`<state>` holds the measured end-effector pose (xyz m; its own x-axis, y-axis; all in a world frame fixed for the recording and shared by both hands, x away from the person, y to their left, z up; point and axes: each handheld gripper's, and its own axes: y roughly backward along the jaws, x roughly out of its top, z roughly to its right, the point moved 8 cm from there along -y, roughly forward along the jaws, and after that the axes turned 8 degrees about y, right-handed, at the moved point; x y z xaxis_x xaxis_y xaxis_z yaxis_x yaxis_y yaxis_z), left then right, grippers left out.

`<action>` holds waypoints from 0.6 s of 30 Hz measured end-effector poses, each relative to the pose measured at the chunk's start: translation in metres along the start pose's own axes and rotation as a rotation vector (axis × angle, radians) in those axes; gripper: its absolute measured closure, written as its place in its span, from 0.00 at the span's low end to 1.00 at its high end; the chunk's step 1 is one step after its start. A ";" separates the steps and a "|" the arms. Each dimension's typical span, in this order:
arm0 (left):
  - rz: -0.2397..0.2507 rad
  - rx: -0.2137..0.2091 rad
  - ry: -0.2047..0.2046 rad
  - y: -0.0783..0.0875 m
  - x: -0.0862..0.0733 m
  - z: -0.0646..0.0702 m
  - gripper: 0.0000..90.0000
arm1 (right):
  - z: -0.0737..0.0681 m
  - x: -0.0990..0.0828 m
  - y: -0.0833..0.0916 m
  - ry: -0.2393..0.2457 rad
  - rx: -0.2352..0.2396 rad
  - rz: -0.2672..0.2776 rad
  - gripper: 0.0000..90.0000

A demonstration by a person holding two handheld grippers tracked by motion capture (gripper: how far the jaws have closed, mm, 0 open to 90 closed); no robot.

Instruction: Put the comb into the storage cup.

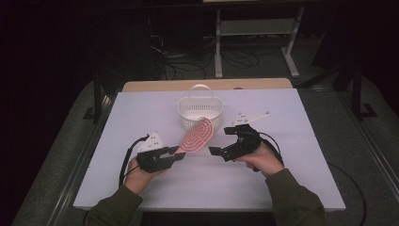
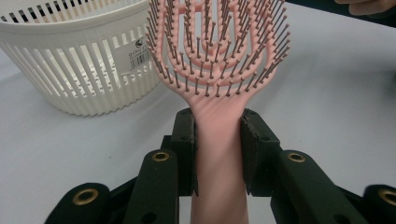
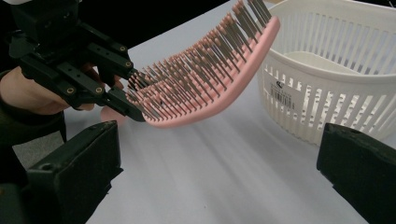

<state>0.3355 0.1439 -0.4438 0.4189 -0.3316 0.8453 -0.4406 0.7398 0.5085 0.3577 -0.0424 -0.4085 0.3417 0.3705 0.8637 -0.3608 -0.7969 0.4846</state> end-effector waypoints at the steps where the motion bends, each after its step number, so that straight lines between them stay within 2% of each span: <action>1: 0.000 0.002 -0.003 0.000 0.000 0.000 0.78 | 0.000 0.001 -0.001 -0.002 0.000 0.001 0.00; 18: 0.008 0.004 -0.006 -0.002 0.001 0.002 0.78 | -0.002 0.012 -0.009 -0.008 0.021 0.020 0.00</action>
<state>0.3347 0.1407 -0.4439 0.4108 -0.3295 0.8501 -0.4472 0.7397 0.5028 0.3635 -0.0301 -0.4022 0.3420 0.3507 0.8718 -0.3496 -0.8137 0.4645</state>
